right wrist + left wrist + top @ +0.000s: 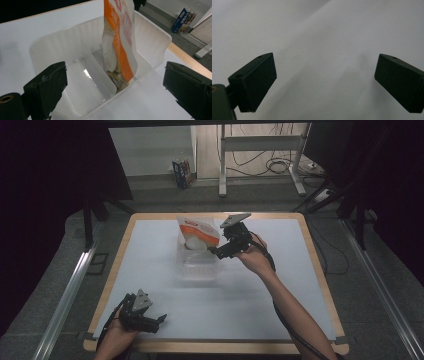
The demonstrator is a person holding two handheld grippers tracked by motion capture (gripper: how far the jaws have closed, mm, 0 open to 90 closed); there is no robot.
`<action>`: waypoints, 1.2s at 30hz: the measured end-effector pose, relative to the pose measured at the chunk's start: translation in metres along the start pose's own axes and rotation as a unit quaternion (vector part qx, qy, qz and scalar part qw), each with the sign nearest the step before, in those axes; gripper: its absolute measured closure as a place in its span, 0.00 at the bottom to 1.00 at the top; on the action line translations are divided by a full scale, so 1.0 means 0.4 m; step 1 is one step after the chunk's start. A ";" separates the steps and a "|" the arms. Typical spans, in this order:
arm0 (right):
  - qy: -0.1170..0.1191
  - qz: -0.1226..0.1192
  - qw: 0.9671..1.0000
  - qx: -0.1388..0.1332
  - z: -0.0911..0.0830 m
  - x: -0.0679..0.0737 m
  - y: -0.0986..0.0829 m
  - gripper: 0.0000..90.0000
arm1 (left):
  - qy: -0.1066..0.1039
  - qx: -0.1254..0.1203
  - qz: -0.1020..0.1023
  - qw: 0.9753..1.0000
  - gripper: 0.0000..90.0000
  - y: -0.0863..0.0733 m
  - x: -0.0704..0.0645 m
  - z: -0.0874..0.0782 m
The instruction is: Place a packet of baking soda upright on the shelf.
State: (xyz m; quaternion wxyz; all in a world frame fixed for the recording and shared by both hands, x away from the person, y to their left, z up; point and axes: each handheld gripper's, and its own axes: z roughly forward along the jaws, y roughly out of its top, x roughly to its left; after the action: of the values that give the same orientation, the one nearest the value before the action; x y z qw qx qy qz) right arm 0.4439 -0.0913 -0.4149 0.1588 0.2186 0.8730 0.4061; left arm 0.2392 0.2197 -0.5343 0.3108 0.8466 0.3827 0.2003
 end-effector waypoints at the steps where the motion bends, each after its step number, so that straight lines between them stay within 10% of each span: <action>1: 0.000 0.000 1.000 0.000 -0.001 0.000 -0.003 0.06 | 0.000 0.000 0.000 1.000 0.04 0.000 0.000 0.000; 36: -0.008 0.024 1.000 -0.005 -0.068 0.032 -0.122 0.05 | 0.004 0.006 0.007 1.000 0.04 0.002 -0.005 0.003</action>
State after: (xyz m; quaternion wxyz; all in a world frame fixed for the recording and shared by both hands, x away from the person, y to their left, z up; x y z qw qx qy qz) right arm 0.4084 -0.1301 -0.4373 0.1568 0.2418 0.8643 0.4124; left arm 0.2391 0.2174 -0.5347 0.3026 0.8506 0.3791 0.2032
